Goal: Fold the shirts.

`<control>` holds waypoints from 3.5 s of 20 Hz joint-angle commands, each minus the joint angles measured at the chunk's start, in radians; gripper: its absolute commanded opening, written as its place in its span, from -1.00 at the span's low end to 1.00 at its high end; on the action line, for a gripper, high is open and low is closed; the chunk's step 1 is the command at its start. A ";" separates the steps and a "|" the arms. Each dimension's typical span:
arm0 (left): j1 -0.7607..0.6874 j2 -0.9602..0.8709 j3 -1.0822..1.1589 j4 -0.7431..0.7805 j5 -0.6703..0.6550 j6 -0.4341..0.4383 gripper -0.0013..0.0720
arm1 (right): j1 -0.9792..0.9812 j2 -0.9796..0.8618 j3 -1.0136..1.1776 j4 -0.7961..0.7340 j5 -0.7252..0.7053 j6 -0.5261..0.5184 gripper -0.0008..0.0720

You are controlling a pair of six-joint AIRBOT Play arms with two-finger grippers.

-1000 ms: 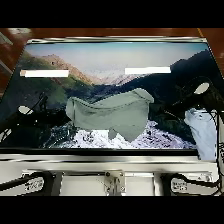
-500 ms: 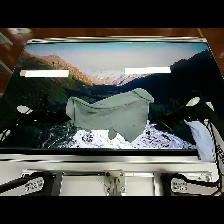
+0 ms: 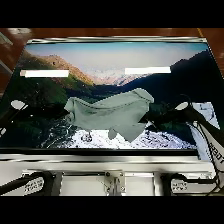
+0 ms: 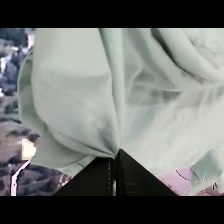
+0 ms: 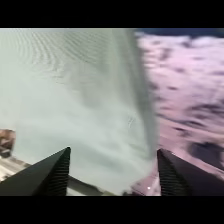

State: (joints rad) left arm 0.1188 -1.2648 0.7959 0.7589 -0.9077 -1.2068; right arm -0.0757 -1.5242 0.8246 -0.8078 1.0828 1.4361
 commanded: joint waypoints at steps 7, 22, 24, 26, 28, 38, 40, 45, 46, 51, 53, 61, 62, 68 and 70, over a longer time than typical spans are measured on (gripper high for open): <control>0.001 0.059 0.174 0.068 -0.137 0.037 -0.87 | 0.064 0.099 0.154 0.014 0.019 -0.097 -0.80; 0.001 0.795 0.611 0.538 -0.038 -0.318 -0.87 | 0.065 0.801 0.861 -0.251 -0.103 0.083 -0.80; 0.001 0.818 0.610 0.617 -0.146 -0.333 -0.87 | 0.065 0.842 0.861 -0.326 -0.051 0.136 -0.81; 0.001 0.821 0.610 0.634 -0.248 -0.332 -0.87 | 0.065 0.867 0.861 -0.375 0.012 0.170 -0.80; 0.001 0.820 0.610 0.634 -0.263 -0.332 -0.87 | 0.065 0.874 0.861 -0.389 0.035 0.178 -0.80; 0.001 0.561 0.452 0.640 -0.253 -0.339 -0.87 | 0.065 0.539 0.854 -0.459 0.122 0.219 -0.80; 0.001 0.427 0.381 0.640 -0.230 -0.319 -0.87 | 0.065 0.390 0.832 -0.459 0.116 0.214 -0.80; 0.001 0.022 0.402 0.559 -0.049 -0.272 -0.87 | 0.063 -0.021 0.825 -0.438 -0.116 0.207 -0.80; 0.001 -0.050 0.418 0.502 -0.045 -0.272 -0.87 | 0.063 -0.082 0.825 -0.389 -0.133 0.227 -0.80; 0.001 -0.262 0.449 0.234 -0.053 -0.272 -0.65 | 0.065 -0.233 0.825 -0.084 -0.139 0.221 -0.76; 0.015 -0.265 0.476 0.252 -0.091 -0.271 0.53 | 0.055 -0.219 0.837 -0.056 -0.149 0.204 0.75; 0.354 -0.112 0.346 0.500 -0.713 -0.135 0.43 | -0.160 -0.013 0.854 -0.365 0.389 0.048 0.91; 0.404 -0.055 0.215 0.467 -0.664 -0.116 0.54 | -0.192 -0.006 0.830 -0.417 0.464 0.039 0.91; 0.515 0.014 -0.181 0.242 -0.391 -0.057 0.88 | -0.275 -0.001 0.660 -0.293 0.518 0.033 0.91; 0.480 0.010 -0.192 0.227 -0.343 -0.058 0.88 | -0.264 -0.001 0.638 -0.296 0.485 0.028 0.91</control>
State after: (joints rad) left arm 0.6022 -1.2640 0.6838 1.0588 -1.3415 -1.2900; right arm -0.3328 -1.5295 1.5097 -1.1122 1.5581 1.4723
